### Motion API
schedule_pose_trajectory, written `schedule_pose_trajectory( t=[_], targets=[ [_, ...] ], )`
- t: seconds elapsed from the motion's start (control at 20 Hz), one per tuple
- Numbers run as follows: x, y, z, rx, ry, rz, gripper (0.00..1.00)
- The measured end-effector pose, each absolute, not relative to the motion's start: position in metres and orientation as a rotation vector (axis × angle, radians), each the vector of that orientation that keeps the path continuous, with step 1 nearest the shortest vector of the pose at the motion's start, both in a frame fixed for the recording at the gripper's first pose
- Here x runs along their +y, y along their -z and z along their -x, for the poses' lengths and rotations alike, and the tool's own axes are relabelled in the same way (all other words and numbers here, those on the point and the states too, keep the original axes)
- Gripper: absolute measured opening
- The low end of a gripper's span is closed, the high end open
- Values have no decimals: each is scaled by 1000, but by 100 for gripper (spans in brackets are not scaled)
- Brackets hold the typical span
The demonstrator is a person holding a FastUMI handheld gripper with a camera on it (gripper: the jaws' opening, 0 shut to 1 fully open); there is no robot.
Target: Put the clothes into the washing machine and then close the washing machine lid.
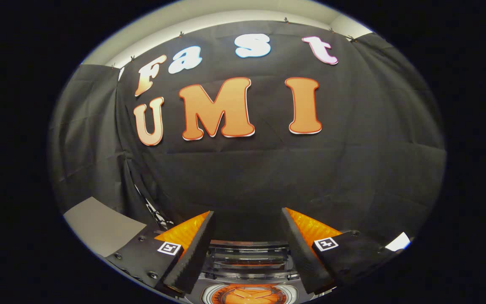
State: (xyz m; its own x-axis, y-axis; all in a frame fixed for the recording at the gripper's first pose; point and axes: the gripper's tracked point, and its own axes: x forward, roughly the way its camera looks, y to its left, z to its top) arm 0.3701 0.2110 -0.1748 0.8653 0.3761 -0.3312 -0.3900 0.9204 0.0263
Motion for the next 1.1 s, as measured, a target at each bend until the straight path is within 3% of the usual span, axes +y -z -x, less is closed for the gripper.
schedule_pose_trajectory(
  t=[0.25, 0.6, 1.1],
  targets=[
    [241, 228, -405, 469, -399, 55, 99],
    [250, 258, -428, 512, -380, 80, 98],
    [235, 251, -381, 471, -397, 88, 100]
  ],
)
